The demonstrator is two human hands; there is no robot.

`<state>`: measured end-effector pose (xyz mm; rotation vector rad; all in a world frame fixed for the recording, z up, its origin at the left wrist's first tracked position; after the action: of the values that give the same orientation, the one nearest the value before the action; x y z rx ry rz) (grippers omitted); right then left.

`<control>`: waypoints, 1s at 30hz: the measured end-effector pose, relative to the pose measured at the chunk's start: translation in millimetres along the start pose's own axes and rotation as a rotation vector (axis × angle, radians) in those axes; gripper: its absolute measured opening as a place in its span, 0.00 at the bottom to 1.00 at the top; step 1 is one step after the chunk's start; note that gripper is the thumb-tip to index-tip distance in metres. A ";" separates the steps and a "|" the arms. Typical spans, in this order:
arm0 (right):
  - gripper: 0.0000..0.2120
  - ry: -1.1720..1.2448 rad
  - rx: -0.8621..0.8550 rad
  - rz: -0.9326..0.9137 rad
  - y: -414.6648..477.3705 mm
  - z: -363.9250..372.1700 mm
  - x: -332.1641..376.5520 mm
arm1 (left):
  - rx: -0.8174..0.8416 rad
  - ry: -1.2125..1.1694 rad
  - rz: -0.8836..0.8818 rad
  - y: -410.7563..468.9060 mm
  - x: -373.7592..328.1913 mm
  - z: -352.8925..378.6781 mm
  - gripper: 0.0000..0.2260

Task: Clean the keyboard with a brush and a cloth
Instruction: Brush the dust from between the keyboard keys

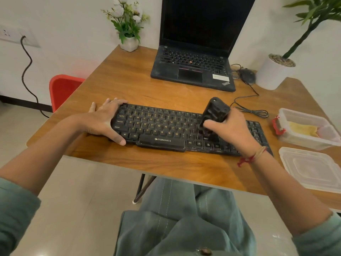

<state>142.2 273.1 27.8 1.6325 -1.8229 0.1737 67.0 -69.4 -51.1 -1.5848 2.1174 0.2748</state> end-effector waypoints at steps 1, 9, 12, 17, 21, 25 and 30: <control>0.15 0.033 0.037 -0.009 -7.4 5.1 2.1 | -0.007 0.000 -0.001 -0.3 -0.1 0.1 0.66; 0.13 0.003 -0.022 0.042 8.7 -1.1 -2.6 | -0.028 -0.003 0.007 -2.8 -4.3 -0.2 0.67; 0.15 0.099 0.085 -0.005 -9.8 13.7 10.1 | -0.035 -0.007 -0.001 -2.8 -2.8 -0.1 0.66; 0.12 0.096 0.140 -0.018 0.4 13.5 11.4 | -0.044 -0.007 0.007 -3.9 -7.5 -1.2 0.64; 0.12 0.127 0.095 -0.003 -6.8 23.8 13.8 | -0.055 -0.002 0.007 -3.8 -5.0 0.1 0.64; 0.10 0.204 0.207 0.004 -9.4 28.5 21.3 | -0.054 -0.005 0.001 -3.0 -5.0 0.0 0.62; 0.16 0.138 0.084 -0.056 -10.5 30.4 21.3 | -0.051 -0.005 -0.003 -3.7 -4.2 0.5 0.64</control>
<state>140.3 237.6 12.9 1.6844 -1.6849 0.3339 71.6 -66.8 -49.0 -1.6139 2.1203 0.3339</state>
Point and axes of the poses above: each hand's wrist, its own y-axis towards the middle knuckle, its own z-axis out of the palm, x = y × z, the point moved 3 cm from there along y, towards the middle knuckle, and after that the axes turned 15 degrees about -x, right-handed, at the moved point
